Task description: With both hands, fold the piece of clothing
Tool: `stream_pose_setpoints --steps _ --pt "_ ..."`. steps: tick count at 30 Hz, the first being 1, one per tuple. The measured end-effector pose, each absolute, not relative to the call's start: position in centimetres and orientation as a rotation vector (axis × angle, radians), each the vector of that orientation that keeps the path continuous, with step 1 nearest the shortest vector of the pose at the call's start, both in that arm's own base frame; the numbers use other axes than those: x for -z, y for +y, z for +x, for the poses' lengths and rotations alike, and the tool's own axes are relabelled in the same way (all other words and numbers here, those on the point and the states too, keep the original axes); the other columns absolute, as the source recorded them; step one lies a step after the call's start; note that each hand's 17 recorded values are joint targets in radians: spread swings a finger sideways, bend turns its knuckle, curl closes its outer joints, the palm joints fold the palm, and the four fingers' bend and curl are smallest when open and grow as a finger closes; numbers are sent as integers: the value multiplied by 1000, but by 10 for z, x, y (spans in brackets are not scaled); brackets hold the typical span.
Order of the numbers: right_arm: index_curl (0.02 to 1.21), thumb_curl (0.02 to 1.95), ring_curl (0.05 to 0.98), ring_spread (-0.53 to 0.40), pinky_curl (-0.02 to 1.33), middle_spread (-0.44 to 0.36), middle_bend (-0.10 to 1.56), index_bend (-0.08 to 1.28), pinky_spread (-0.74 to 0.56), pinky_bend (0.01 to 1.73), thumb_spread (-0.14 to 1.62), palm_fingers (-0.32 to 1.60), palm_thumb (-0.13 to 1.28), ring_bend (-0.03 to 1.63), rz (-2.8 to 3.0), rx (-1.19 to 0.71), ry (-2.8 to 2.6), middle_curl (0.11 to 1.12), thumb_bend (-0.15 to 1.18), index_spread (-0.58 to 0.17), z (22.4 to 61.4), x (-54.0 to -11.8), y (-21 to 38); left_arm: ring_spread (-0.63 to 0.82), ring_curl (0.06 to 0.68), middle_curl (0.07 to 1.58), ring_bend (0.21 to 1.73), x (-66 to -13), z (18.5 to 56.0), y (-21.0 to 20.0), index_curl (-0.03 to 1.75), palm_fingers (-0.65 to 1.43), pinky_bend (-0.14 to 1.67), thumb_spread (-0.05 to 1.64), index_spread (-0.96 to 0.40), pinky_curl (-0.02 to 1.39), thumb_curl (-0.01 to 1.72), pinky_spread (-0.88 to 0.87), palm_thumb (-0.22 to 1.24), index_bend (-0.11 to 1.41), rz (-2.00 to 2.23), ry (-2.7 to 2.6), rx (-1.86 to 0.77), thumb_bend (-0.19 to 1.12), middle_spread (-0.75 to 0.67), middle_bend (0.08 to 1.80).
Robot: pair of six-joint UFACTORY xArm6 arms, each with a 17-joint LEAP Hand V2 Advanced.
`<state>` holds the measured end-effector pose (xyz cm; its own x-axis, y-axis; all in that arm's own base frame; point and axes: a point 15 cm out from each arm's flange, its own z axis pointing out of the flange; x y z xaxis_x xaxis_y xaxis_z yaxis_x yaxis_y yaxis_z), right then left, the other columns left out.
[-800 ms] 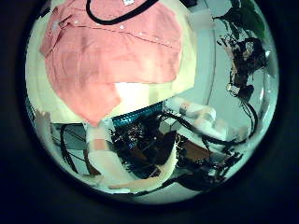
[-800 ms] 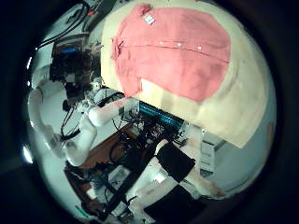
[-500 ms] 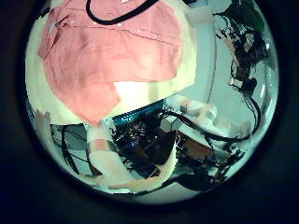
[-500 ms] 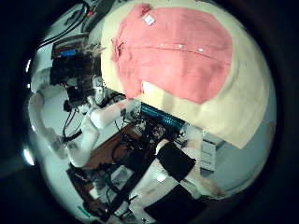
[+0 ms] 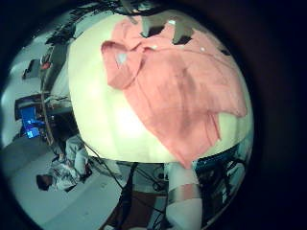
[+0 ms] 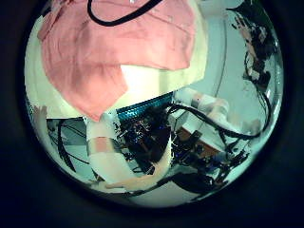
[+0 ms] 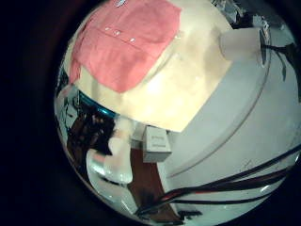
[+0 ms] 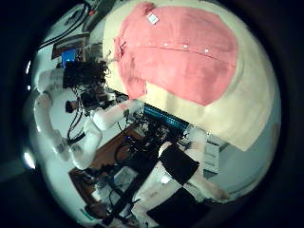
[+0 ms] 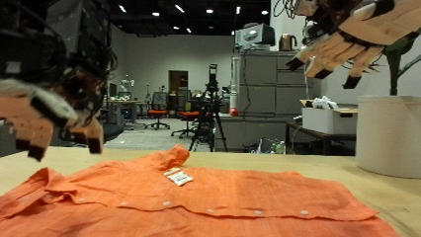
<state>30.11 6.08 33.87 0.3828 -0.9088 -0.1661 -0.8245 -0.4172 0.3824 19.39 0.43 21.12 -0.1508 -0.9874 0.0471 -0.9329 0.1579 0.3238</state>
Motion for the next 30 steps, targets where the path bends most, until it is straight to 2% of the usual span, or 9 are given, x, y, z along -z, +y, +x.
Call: stream_pose_setpoints --steps 11,15,20,25,30 --pt "273 264 269 221 331 75 189 163 302 306 1158 5 547 234 2410 510 -1542 304 -19 -339 300 -340 60 554 224 282 376 -177 220 8 381 51 200 917 -1 296 306 523 114 189 1886 -2393 322 -29 309 169" --pt "274 264 269 220 331 75 189 163 302 302 1158 5 547 234 2398 527 -1535 304 -19 -339 297 -335 60 586 229 251 396 -161 218 15 375 -29 241 906 -11 315 309 533 122 188 1838 -2406 419 -30 377 124" --pt "274 264 269 220 332 75 189 162 302 305 1158 2 547 228 2386 542 -1527 305 -19 -339 298 -326 61 633 220 222 381 -152 227 13 373 -53 232 890 -12 312 311 555 121 180 1802 -2466 442 -32 388 140" --pt "273 264 269 220 333 75 189 163 302 305 1158 1 547 228 2380 553 -1524 306 -19 -339 301 -320 61 619 219 198 371 -138 222 7 369 -52 241 877 -23 317 314 543 119 180 1744 -2507 477 -32 393 145" --pt "273 264 270 220 331 75 189 163 292 299 1158 1 547 229 2378 562 -1513 307 -19 -339 302 -318 60 581 242 188 435 -123 219 9 350 -13 269 873 -26 327 314 511 123 155 1707 -2507 524 -32 362 151"
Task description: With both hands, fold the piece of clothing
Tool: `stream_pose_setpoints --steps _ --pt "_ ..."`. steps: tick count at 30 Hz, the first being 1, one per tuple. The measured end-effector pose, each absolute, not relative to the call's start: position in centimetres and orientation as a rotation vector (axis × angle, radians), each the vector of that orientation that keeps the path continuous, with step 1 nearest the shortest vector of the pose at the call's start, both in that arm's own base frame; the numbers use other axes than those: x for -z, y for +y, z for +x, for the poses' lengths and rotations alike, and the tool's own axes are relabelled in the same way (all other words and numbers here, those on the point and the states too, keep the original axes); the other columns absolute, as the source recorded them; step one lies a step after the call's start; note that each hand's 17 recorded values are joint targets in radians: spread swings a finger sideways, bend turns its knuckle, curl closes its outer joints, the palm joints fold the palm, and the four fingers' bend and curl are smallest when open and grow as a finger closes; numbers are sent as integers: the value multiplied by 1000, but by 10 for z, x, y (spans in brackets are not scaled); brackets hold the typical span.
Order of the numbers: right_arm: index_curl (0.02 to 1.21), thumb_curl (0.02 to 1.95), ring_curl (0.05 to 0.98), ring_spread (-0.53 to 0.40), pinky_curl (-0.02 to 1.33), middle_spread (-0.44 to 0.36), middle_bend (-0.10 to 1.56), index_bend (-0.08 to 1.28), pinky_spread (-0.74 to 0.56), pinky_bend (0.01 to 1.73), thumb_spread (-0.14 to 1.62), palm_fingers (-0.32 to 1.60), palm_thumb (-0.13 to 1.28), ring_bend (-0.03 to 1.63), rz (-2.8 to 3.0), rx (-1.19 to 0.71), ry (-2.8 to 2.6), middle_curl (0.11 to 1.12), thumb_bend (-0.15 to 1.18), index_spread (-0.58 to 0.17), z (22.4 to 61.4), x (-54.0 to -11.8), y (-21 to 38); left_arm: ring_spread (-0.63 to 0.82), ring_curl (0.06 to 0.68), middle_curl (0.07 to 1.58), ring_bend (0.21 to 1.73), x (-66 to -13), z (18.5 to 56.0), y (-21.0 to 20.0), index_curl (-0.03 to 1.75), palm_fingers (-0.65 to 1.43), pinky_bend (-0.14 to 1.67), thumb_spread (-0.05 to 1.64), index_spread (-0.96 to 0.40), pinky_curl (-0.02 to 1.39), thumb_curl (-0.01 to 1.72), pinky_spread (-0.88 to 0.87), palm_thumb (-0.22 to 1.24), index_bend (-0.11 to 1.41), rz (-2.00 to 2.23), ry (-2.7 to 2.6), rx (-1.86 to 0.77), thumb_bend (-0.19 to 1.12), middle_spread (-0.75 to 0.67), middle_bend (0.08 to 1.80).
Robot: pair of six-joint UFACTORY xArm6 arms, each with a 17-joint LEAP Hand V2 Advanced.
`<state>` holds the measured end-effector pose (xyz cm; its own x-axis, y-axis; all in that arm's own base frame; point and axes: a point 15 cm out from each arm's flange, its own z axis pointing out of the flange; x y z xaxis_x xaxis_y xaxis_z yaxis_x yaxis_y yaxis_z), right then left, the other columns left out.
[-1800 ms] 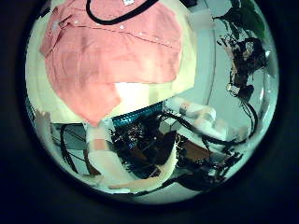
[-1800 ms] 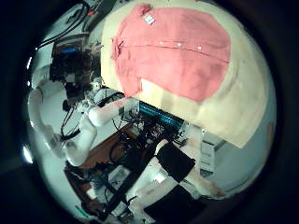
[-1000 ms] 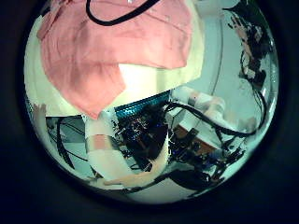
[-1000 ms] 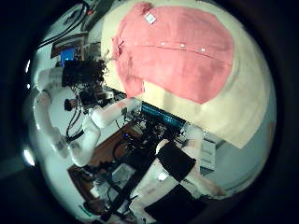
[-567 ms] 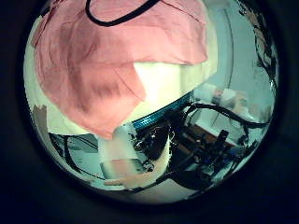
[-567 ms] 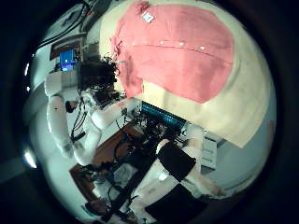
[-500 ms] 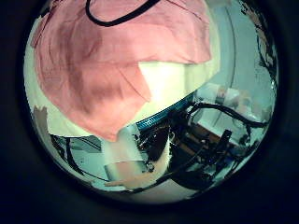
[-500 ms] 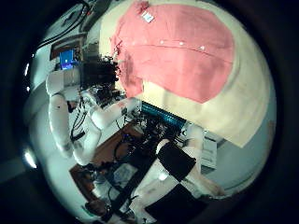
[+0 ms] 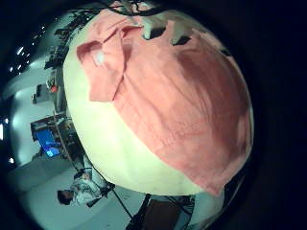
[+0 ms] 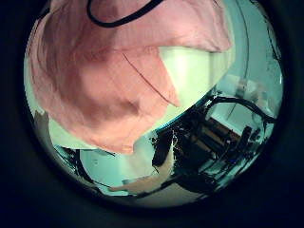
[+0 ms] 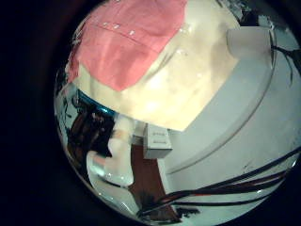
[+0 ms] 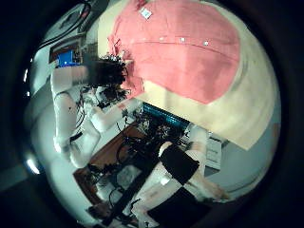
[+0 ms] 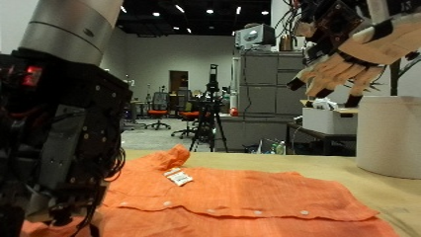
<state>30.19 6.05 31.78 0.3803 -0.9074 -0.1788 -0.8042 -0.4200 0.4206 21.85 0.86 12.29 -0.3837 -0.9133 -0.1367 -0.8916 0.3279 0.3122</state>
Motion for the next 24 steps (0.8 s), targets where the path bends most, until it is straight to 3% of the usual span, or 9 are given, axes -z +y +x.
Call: stream_pose_setpoints --steps 6,11,14,19,24 --pt "273 264 271 220 330 75 187 162 284 301 1158 -1 547 230 2374 569 -1509 306 -19 -339 302 -315 60 533 242 239 456 -114 217 9 323 52 248 871 -10 319 315 480 128 143 1699 -2492 546 -31 255 241" --pt "273 266 271 220 330 75 188 162 283 301 1164 -1 552 230 2369 569 -1509 305 -17 -339 302 -315 59 369 240 305 458 -110 218 8 309 219 225 861 10 312 320 381 147 168 1695 -2473 571 -29 101 375" --pt "273 268 272 220 329 75 188 162 282 302 1164 -1 559 230 2353 589 -1506 305 -16 -339 297 -309 58 177 245 344 501 -108 222 7 329 477 219 862 -29 306 326 216 178 195 1706 -2453 588 -22 -9 496" --pt "271 269 274 216 328 69 194 156 282 298 1165 9 563 239 2346 591 -1511 307 -18 -339 296 -301 56 -217 304 450 672 -116 241 3 366 948 445 926 -193 369 331 -234 286 203 1746 -2446 582 -5 -233 684" --pt "272 269 275 201 326 64 194 164 276 288 1163 37 567 248 2303 632 -1490 311 -17 -322 282 -283 53 -424 359 535 740 -134 266 0 432 1069 614 1009 -335 444 328 -508 378 244 1792 -2455 553 -8 -379 768"
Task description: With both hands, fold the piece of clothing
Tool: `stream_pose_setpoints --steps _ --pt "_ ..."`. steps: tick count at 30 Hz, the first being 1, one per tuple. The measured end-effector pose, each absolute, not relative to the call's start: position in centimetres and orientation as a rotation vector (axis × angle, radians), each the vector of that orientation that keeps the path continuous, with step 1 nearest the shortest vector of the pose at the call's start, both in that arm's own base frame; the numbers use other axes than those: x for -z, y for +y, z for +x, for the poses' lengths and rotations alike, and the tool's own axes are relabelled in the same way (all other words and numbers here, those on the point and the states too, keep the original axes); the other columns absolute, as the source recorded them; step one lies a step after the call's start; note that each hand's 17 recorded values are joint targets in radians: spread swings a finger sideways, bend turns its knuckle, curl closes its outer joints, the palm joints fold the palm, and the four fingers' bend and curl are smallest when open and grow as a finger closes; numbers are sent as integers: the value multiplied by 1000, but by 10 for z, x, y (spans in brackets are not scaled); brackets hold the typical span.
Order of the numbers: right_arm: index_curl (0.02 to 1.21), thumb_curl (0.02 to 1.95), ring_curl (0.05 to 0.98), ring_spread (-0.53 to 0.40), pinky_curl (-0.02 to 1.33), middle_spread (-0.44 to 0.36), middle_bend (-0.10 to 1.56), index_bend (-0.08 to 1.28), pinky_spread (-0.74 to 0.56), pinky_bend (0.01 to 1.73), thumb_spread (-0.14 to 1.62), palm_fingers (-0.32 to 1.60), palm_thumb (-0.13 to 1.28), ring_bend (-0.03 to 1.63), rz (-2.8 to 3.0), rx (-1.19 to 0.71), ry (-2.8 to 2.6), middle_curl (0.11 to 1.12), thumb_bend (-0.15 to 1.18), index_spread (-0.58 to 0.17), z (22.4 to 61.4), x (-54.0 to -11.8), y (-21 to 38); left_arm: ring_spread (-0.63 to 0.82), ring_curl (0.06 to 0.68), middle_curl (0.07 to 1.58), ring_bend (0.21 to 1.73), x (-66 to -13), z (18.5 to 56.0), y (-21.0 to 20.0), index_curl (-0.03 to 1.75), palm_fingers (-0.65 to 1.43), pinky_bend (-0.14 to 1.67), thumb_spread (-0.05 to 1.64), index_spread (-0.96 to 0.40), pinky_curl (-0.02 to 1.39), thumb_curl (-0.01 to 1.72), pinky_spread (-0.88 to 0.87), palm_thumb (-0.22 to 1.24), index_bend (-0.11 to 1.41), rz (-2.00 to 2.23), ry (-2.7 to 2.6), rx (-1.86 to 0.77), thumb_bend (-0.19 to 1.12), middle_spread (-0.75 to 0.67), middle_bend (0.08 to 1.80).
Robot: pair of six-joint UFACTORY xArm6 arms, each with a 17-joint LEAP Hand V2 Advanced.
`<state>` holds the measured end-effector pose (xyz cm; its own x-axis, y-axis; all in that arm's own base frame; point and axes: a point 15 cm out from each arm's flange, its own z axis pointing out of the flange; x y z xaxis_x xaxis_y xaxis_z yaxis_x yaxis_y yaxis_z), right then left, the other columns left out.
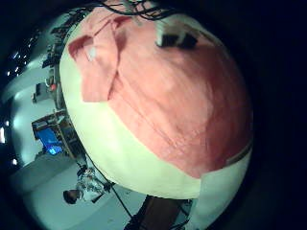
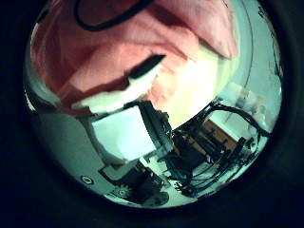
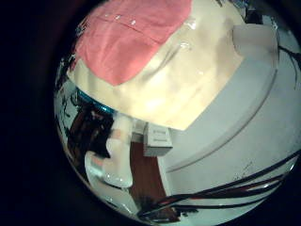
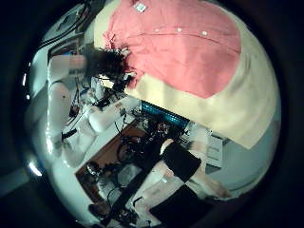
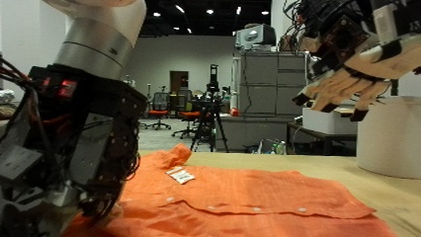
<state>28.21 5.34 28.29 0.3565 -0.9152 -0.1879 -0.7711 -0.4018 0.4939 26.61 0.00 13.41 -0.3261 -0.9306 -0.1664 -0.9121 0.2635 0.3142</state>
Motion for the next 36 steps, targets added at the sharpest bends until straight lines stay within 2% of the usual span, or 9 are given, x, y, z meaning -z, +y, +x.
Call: stream_pose_setpoints --steps 10,15,21,26,36 --pt "274 278 280 180 323 49 202 156 261 266 1128 81 597 275 2263 660 -1402 321 -18 -287 233 -201 62 -531 416 634 794 -146 272 7 567 971 715 1074 -460 509 305 -692 433 295 1762 -2399 664 -20 -495 810" --pt "272 287 280 176 325 49 196 153 261 266 1098 89 607 283 2283 616 -1420 326 -21 -269 243 -190 66 -542 438 670 818 -148 274 7 632 940 737 1086 -485 530 297 -719 440 299 1760 -2399 672 -19 -519 822" --pt "263 299 284 172 328 48 196 143 251 270 1058 87 634 310 2322 552 -1438 330 -19 -250 262 -168 78 -552 473 707 906 -153 279 8 703 1057 767 1094 -536 549 289 -741 446 291 1760 -2408 672 -20 -541 837" --pt "257 311 284 163 329 49 203 145 247 272 1032 89 666 326 2300 552 -1427 337 -19 -238 251 -147 80 -548 504 742 953 -156 280 8 770 1086 793 1118 -577 570 284 -750 463 318 1747 -2403 684 -13 -547 851" --pt "257 319 289 141 327 49 208 157 244 261 994 96 676 359 2285 515 -1359 349 -25 -184 241 -138 90 -534 534 801 1009 -159 282 11 891 1052 813 1243 -630 594 267 -755 523 297 1732 -2393 704 -3 -554 864"
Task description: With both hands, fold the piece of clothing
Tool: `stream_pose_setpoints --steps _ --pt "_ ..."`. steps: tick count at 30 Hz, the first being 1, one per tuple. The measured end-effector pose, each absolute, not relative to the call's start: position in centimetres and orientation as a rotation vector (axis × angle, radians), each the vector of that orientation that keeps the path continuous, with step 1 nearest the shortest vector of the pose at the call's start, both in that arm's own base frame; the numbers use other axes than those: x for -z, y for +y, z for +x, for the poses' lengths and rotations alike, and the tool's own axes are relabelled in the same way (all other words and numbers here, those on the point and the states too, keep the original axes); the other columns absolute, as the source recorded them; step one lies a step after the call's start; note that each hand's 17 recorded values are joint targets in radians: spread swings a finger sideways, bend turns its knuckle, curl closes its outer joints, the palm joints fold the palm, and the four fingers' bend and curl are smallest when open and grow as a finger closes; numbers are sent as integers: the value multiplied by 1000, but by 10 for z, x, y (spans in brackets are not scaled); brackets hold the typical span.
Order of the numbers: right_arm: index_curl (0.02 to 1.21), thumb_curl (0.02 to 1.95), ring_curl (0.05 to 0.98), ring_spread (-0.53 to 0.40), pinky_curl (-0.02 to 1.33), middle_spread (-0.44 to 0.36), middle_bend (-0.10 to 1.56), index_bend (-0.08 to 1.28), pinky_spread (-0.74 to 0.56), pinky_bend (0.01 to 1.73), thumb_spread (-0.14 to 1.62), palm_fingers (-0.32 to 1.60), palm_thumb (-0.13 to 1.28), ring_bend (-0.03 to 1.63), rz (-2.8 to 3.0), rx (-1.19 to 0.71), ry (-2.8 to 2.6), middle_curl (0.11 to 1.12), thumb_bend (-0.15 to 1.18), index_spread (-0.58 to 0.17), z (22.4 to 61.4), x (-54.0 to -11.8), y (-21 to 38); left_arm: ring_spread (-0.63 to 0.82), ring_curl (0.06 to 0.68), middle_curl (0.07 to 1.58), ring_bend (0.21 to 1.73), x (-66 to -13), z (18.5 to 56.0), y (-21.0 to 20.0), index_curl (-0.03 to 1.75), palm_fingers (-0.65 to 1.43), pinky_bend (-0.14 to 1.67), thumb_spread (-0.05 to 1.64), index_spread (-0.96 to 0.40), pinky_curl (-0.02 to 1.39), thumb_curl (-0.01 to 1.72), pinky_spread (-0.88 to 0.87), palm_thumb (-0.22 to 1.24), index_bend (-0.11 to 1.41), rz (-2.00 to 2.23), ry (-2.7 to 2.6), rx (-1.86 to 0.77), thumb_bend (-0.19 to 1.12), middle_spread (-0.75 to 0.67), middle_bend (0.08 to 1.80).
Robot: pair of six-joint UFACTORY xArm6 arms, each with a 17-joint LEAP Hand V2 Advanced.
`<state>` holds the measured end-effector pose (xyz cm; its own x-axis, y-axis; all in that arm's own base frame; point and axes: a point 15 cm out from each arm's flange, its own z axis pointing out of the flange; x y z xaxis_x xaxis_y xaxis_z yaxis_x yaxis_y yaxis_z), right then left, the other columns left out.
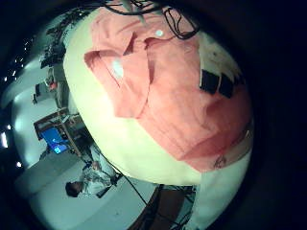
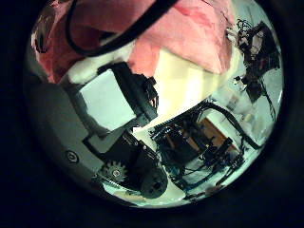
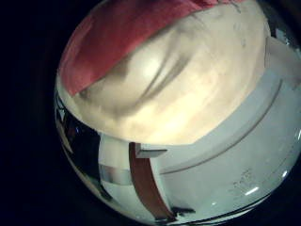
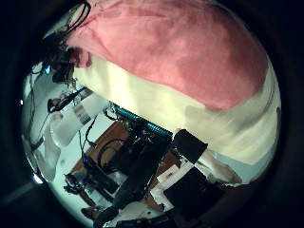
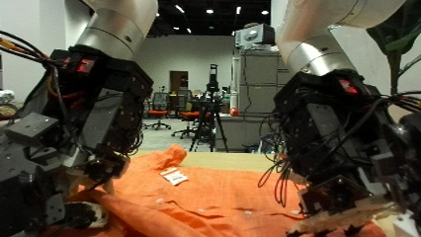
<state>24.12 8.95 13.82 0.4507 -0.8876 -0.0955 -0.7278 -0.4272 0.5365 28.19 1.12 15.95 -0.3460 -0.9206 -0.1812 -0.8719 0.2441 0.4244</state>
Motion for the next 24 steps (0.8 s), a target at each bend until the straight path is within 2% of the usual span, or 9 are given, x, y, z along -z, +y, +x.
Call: stream_pose_setpoints --steps 7,11,13,14,16,17,18,19,24 --pt "270 322 292 109 321 34 228 161 234 232 985 138 688 375 2271 521 -1347 363 -22 -150 240 -128 92 -528 542 833 1018 -163 284 13 955 1044 813 1285 -648 610 256 -752 542 271 1731 -2393 700 -9 -553 855" --pt "272 330 298 61 316 4 267 155 167 221 971 201 716 399 2250 462 -1352 380 -18 -147 245 -122 88 -526 543 846 1019 -164 285 13 982 1043 811 1294 -656 616 253 -751 547 257 1728 -2397 699 -8 -554 849" --pt "281 336 313 -2 318 -34 296 167 65 227 959 275 742 438 2240 395 -1358 399 -16 -157 251 -121 84 -527 545 854 1022 -164 286 12 999 1043 809 1298 -661 619 251 -752 549 246 1729 -2395 698 -9 -555 844" --pt "272 339 322 -53 324 -59 309 147 -20 281 956 388 757 490 2243 365 -1363 405 -13 -172 255 -120 82 -527 545 857 1022 -164 286 12 1005 1043 808 1299 -663 621 250 -752 550 242 1729 -2394 699 -10 -556 842" --pt "273 344 338 -113 336 -87 328 145 -123 338 953 467 776 542 2264 324 -1381 420 -12 -193 264 -119 84 -528 546 862 1022 -166 286 12 1015 1043 807 1301 -666 623 249 -752 550 237 1729 -2395 698 -10 -556 840" --pt "265 351 353 -185 340 -131 377 151 -245 401 949 618 806 620 2278 307 -1391 445 -9 -228 268 -118 85 -528 547 866 1022 -166 286 12 1025 1043 805 1305 -670 624 249 -753 553 232 1726 -2394 701 -9 -557 837" --pt "270 354 364 -204 350 -142 387 153 -278 420 947 621 818 635 2288 294 -1400 455 -7 -235 270 -119 86 -528 547 867 1022 -167 285 12 1028 1043 805 1305 -671 625 249 -753 553 230 1727 -2392 704 -9 -557 836" --pt "285 359 407 -264 384 -180 421 173 -374 500 946 722 841 715 2296 284 -1408 486 -9 -273 270 -120 86 -528 547 871 1021 -169 286 12 1036 1044 803 1307 -674 627 248 -753 554 225 1726 -2395 702 -9 -558 833" --pt "325 364 486 -366 461 -271 518 213 -549 685 945 944 873 859 2309 268 -1428 575 -16 -371 274 -127 85 -529 548 882 1019 -171 286 15 1060 1046 798 1306 -683 631 250 -755 560 209 1719 -2394 705 -9 -562 825"
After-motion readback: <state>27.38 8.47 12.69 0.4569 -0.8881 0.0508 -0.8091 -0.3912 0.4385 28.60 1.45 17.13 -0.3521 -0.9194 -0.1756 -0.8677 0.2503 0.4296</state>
